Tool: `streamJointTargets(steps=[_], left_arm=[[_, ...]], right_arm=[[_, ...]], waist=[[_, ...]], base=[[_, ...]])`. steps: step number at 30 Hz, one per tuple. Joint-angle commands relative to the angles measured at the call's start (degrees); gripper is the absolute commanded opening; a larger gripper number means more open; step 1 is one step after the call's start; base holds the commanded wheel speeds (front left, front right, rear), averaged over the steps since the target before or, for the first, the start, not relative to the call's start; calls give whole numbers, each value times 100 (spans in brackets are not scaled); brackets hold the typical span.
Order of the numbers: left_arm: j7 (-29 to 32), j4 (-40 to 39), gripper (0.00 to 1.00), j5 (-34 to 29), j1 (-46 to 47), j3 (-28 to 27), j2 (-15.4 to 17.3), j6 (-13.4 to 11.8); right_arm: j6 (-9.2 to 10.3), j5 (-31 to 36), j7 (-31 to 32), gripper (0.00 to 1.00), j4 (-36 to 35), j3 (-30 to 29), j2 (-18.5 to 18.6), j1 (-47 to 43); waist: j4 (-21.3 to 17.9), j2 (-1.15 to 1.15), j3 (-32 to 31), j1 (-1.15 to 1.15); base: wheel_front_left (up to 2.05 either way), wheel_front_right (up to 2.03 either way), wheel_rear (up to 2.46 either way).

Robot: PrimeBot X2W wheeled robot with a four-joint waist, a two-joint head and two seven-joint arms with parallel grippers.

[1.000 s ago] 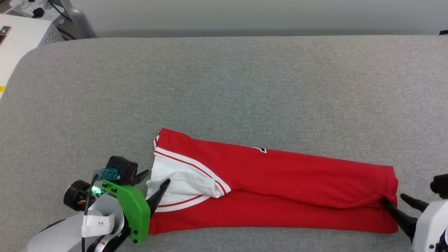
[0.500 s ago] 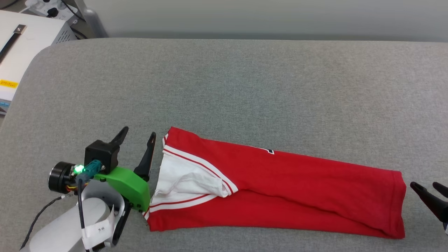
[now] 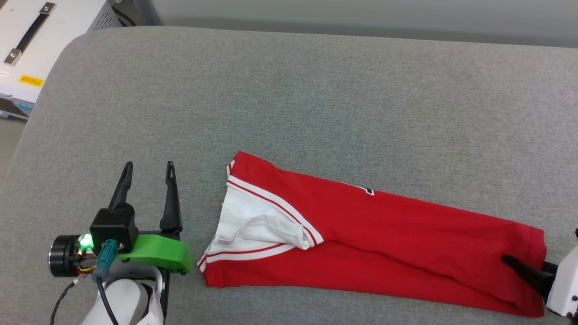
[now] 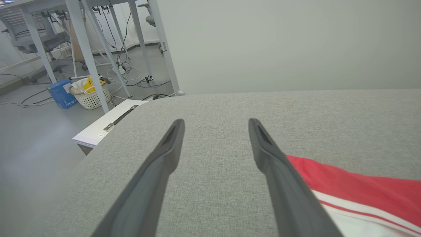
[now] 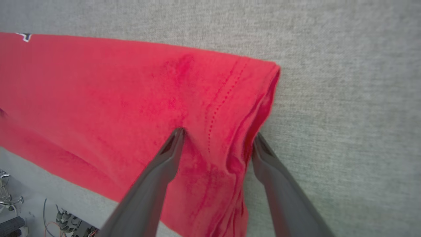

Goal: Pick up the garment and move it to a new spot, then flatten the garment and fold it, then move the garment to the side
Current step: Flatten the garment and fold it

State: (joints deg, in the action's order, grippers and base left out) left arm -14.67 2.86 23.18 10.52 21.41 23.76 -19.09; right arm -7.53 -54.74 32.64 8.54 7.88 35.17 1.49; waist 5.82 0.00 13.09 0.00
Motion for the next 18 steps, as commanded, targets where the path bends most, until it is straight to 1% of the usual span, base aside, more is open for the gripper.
streamJointTargets(steps=[1, 5, 10, 11, 12, 13, 18], left_arm=[[-32, 1, 100, -156, -176, -156, -133, 106], [-32, 5, 100, -516, -447, -621, -504, 406], [-32, -40, 100, -961, -747, -993, -906, 817], [-32, -49, 100, -1044, -810, -1059, -991, 903], [-32, -50, 100, -1108, -857, -1109, -1055, 966], [-32, -47, 100, -1184, -908, -1172, -1130, 1037], [-32, -40, 100, -1470, -1059, -1388, -1401, 1313]], right_arm=[[4, -37, -19, 100, 109, 139, -117, 51], [4, -75, -83, 100, 236, 351, -199, 84], [4, -101, -213, 100, 378, 546, -203, 78], [4, -73, -278, 38, 412, 571, -182, 77], [4, -58, -336, 11, 445, 584, -172, 76], [4, -61, -384, 0, 484, 608, -159, 72], [4, -88, -605, 0, 663, 554, -10, 72]], waist=[[24, 0, -21, 0], [59, 0, -70, 0], [75, 0, -161, 0], [72, 0, -182, 0], [69, 0, -203, 0], [62, 0, -230, 0], [36, 0, -350, 0]], base=[[0, 0, 0], [0, 0, 0], [0, 0, 0], [0, 0, 0], [0, 0, 0], [0, 0, 0], [0, 0, 0]])
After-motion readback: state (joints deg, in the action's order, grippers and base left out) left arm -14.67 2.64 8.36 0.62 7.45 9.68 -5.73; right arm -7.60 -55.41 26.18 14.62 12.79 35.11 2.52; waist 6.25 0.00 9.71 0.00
